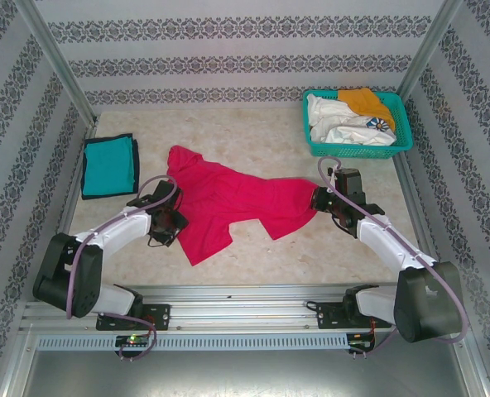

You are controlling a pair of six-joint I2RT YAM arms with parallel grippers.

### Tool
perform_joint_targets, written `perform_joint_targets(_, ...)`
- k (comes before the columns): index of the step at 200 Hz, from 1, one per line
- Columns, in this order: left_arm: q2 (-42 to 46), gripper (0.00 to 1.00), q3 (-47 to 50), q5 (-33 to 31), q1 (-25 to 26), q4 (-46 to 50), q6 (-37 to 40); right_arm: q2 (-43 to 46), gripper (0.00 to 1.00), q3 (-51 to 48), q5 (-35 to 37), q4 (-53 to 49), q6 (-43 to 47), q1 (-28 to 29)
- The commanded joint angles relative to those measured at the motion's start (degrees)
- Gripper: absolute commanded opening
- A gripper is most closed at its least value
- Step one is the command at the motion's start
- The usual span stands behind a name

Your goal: Fold and stack the t-shirts

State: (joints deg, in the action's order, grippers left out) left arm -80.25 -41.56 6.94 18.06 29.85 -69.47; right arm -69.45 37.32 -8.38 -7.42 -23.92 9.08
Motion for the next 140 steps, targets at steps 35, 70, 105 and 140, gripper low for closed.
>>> perform_joint_targets(35, -5.2, 0.38, 0.8, 3.6, 0.9, -4.0, -1.3, 0.7, 0.0, 0.7, 0.0, -0.8, -0.5, -0.7)
perform_joint_targets(70, -5.7, 0.15, 1.7, 4.2, 1.0, -6.5, -1.5, 2.6, 0.0, -0.7, 1.5, -1.5, -0.9, -0.7)
perform_joint_targets(105, -2.4, 0.0, 2.9, 2.3, 1.0, -6.5, -1.7, 8.1, 0.0, -3.6, 4.1, -4.3, -1.3, -0.9)
perform_joint_targets(140, 2.3, 0.0, 0.0, 0.5, -0.3, -2.3, 1.9, 12.0, 0.0, -2.9, 3.3, -6.0, -1.0, -1.4)
